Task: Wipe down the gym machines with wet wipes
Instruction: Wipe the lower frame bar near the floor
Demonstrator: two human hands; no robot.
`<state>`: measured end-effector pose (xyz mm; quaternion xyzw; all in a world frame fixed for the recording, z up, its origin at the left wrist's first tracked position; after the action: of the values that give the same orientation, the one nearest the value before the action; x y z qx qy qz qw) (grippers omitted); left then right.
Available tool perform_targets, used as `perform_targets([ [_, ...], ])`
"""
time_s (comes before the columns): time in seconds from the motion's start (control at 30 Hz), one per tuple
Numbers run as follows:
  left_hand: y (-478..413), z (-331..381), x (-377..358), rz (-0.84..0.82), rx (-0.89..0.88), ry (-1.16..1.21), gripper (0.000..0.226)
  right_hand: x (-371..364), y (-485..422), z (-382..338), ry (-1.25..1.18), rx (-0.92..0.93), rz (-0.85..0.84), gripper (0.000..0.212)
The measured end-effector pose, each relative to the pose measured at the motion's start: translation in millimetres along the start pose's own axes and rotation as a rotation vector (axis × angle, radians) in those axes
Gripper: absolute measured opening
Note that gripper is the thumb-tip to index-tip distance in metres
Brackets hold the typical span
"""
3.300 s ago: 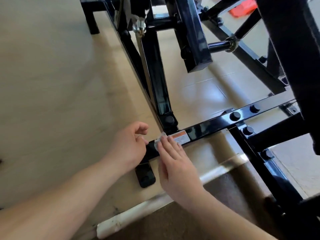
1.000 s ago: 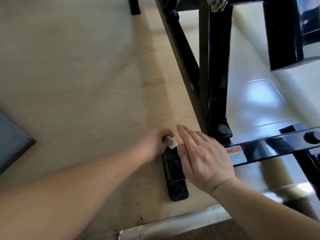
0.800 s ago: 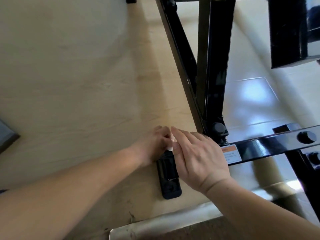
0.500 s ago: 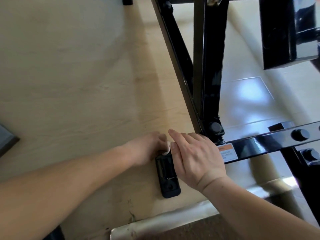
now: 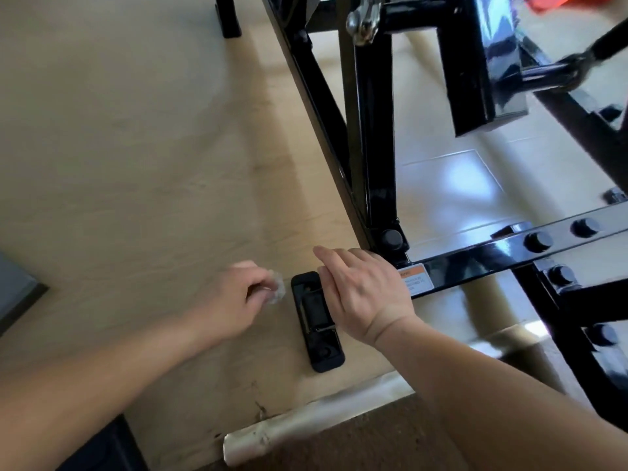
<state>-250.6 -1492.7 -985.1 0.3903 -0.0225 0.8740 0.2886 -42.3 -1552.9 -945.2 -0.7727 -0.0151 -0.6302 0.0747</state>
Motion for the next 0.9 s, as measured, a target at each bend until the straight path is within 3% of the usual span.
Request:
perform_targets([
  [0.1, 5.4, 61.2, 6.9, 0.079, 0.095, 0.183, 0.012, 4.1, 4.5, -4.4, -0.096, -0.052, 0.085, 0.037],
  [0.17, 8.2, 95.3, 4.6, 0.096, 0.125, 0.292, 0.011, 14.3, 23.7, -3.0, -0.266, -0.159, 0.226, 0.030],
  [0.27, 3.6, 135.0, -19.4, 0.035, 0.139, 0.382, 0.012, 35.4, 84.2, 13.4, -0.394, -0.353, 0.371, 0.022],
  [0.37, -8.3, 180.6, -64.7, -0.101, 0.082, 0.365, 0.011, 54.6, 151.1, 57.2, -0.409, -0.673, 0.308, 0.011],
  [0.43, -10.7, 209.5, -98.8, -0.145, 0.067, 0.374, 0.011, 61.6, 185.4, 85.2, -0.685, -0.968, 0.222, 0.008],
  [0.5, -8.2, 235.2, -133.5, -0.181, 0.093, 0.472, 0.008, 66.1, 210.7, 100.1, -0.983, -1.122, 0.226, 0.013],
  [0.77, -11.2, 278.8, -194.8, -0.237, 0.079, 0.669, 0.008, 74.8, 223.7, 130.5, -1.372, -1.234, 0.452, 0.022],
  [0.9, -15.0, 282.9, -214.7, -0.414, 0.096, 0.687, 0.014, 81.7, 225.8, 139.6, -1.386, -1.294, 0.439, 0.025],
])
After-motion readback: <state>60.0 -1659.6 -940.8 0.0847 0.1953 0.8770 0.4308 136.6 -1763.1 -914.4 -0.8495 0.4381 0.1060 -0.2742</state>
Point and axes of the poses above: each hand's wrist, its own y-axis away from the middle knuckle, its own x-axis out of the back of the hand, z = x × y, the point moved 4 cm from there along -y, towards the middle knuckle, and after that the axes turned 2 degrees about y, right-handed, at the moved point
